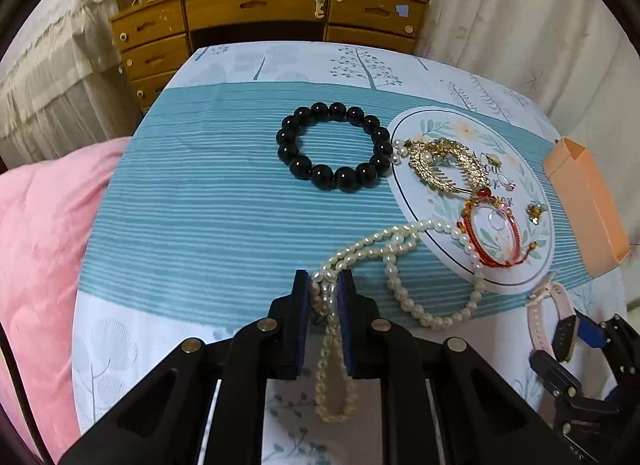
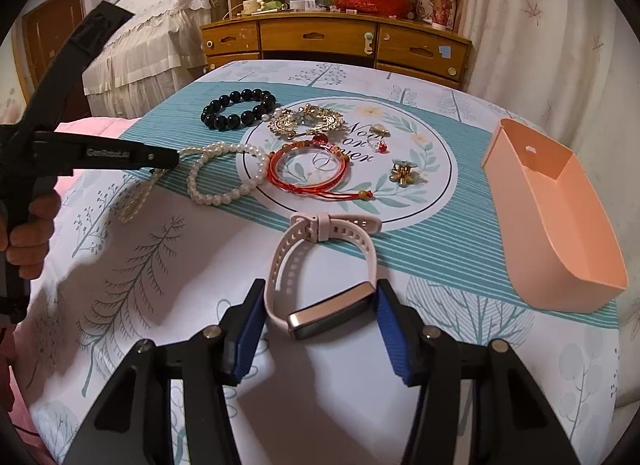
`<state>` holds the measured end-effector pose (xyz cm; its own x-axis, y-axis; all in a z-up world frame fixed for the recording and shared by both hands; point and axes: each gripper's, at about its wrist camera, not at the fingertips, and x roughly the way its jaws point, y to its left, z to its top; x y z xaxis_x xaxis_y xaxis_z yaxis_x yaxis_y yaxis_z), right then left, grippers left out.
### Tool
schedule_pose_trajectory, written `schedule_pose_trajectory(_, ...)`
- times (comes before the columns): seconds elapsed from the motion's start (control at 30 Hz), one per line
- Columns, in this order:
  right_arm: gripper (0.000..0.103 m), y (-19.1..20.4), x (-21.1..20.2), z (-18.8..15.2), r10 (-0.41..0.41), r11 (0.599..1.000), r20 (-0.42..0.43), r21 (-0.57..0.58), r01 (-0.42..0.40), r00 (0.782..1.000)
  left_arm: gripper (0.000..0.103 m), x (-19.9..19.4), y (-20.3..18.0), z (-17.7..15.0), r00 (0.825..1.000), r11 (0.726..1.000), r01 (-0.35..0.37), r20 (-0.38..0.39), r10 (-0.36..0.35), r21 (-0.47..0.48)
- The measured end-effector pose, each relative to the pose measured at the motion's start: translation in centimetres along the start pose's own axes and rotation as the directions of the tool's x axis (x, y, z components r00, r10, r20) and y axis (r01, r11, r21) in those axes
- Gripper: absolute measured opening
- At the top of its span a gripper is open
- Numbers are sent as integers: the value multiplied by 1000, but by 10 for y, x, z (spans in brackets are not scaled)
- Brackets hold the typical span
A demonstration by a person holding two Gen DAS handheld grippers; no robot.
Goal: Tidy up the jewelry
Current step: 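Carry the necklace and watch into the peach box and open both tools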
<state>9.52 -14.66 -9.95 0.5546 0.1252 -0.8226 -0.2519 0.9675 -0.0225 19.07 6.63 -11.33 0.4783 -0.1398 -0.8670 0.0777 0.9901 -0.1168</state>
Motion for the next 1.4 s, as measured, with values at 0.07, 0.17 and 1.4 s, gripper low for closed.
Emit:
schedule_pose_trajectory(0.07, 54, -2, -2, 0, 21, 1000, -8, 17, -21, 1000, 7, -8, 3, -1, 1000, 1000, 8, -6, -8, -10)
schedule_pose_trajectory(0.17, 54, -6, -5, 1, 46, 998, -8, 43, -45, 999, 7, -20, 5, -2, 1000, 999, 28, -8, -28, -15)
schedule_pose_trajectory(1.4, 55, -102, -129, 39, -95, 988, 233, 144, 63, 968, 3, -230, -166, 70, 896, 902, 185, 310, -318, 390)
